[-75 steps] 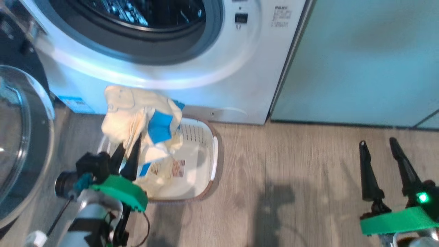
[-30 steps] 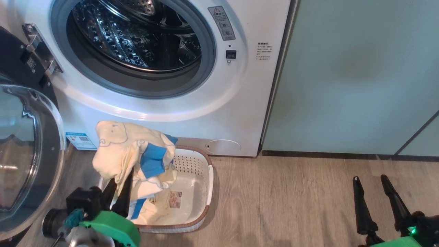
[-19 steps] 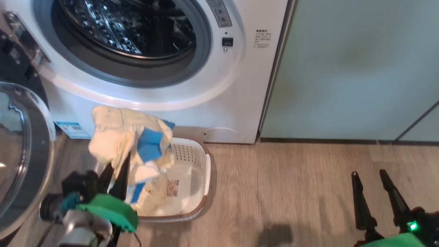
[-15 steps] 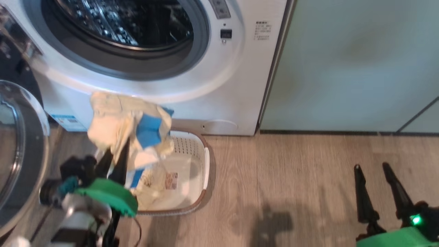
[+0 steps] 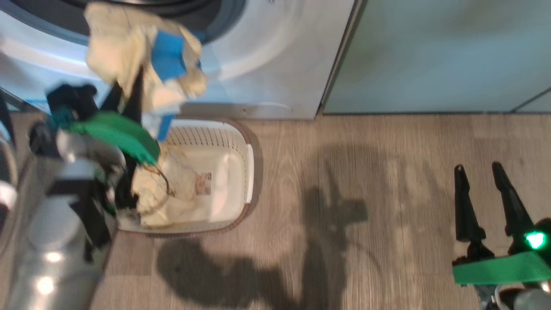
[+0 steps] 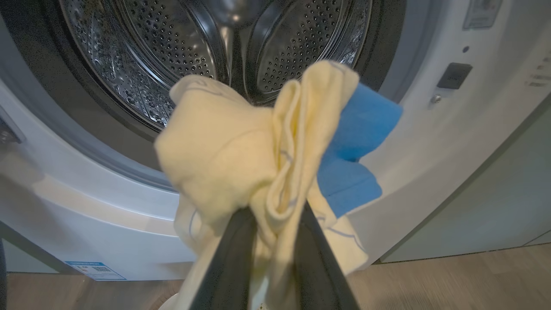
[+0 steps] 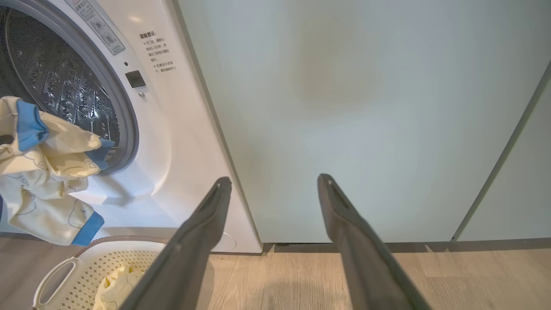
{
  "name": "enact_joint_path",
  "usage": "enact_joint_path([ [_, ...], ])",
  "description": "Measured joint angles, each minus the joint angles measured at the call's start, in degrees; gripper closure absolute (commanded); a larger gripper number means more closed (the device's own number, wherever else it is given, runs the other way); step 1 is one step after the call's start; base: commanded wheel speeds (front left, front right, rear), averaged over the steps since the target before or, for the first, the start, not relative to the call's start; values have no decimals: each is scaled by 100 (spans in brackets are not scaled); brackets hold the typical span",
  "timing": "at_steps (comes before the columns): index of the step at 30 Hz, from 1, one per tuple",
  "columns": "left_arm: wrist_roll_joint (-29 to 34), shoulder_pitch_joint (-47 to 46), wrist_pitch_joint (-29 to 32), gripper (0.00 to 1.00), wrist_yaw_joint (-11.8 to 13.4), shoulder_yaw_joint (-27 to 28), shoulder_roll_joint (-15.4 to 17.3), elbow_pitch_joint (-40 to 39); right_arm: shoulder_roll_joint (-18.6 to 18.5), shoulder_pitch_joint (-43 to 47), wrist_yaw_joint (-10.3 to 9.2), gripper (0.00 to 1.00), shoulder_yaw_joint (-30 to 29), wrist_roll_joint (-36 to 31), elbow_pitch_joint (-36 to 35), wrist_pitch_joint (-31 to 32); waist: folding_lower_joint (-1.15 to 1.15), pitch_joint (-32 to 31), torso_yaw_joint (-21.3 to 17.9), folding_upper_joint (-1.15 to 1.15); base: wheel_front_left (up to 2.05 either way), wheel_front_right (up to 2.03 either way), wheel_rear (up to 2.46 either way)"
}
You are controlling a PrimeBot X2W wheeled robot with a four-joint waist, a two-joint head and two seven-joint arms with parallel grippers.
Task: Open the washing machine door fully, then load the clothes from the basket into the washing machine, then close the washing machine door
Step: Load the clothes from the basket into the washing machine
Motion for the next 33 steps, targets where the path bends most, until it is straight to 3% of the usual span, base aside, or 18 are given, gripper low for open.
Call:
enact_joint_path([
  [11, -301, -1959, 1415, 100, -290, 132, 617, 765, 0, -485, 0, 0, -7, 312, -137, 0, 0, 904, -232, 0, 0, 0, 0],
  [22, -567, -3704, 3364, 100, -481, 149, 1417, 1024, 0, -908, 0, 0, 175, 712, -187, 0, -1, 1737, -691, 0, 0, 0, 0],
  [33, -321, -4803, 3726, 100, -483, 136, 2151, 1122, 1, -1122, 0, 0, 383, 1001, -188, -1, -1, 2252, -1303, 0, 0, 0, 0],
])
